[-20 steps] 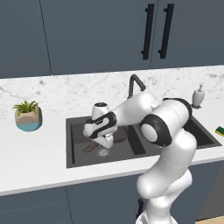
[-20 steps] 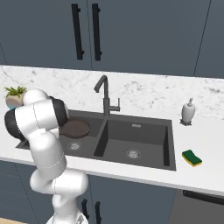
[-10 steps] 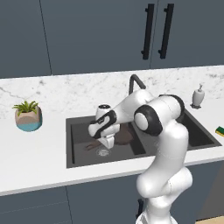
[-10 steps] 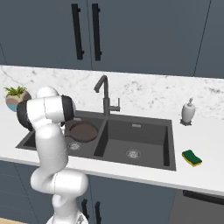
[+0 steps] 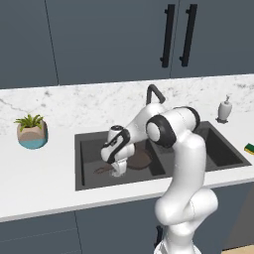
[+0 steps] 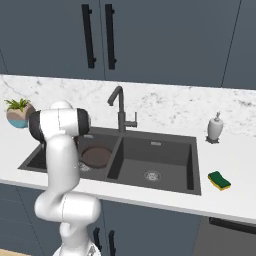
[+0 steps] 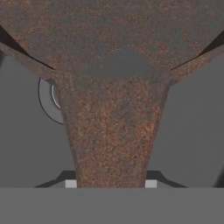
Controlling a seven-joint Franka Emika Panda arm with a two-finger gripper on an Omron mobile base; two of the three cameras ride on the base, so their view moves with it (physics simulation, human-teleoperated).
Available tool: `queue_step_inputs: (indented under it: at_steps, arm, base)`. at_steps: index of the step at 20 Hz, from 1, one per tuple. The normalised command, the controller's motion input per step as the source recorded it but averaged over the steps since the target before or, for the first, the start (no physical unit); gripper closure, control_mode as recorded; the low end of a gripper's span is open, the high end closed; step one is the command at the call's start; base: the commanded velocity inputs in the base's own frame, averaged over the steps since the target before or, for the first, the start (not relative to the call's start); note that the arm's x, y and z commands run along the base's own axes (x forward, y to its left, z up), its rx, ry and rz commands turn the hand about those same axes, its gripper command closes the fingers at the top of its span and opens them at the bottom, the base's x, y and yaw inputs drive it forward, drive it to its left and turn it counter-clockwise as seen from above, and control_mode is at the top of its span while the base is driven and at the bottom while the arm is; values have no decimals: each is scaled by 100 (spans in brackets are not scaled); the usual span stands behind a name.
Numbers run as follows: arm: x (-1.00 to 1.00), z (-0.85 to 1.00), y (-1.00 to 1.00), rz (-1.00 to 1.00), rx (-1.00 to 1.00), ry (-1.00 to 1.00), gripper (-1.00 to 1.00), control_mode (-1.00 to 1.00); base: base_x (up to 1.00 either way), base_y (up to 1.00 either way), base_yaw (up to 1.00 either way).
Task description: Pick the pan and sponge and place them into the sink. Then turn on the water.
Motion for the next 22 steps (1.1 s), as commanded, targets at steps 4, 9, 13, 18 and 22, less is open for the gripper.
queue_step_inputs:
  at_steps: [4,9,13,18,22]
  arm:
    - [1,-46,0,-6,0,0,100,-100]
    - [9,-35,0,-6,0,0,100,-100]
    - [15,-21,0,-4,0,0,100,-100]
    - [28,-13,3,-1,0,0,100,-100]
    - [24,-9,1,0,0,0,-100,-100]
  base:
    - [0,0,0]
    - [0,0,0]
    - [0,0,0]
    - [0,0,0]
    - [0,0,0]
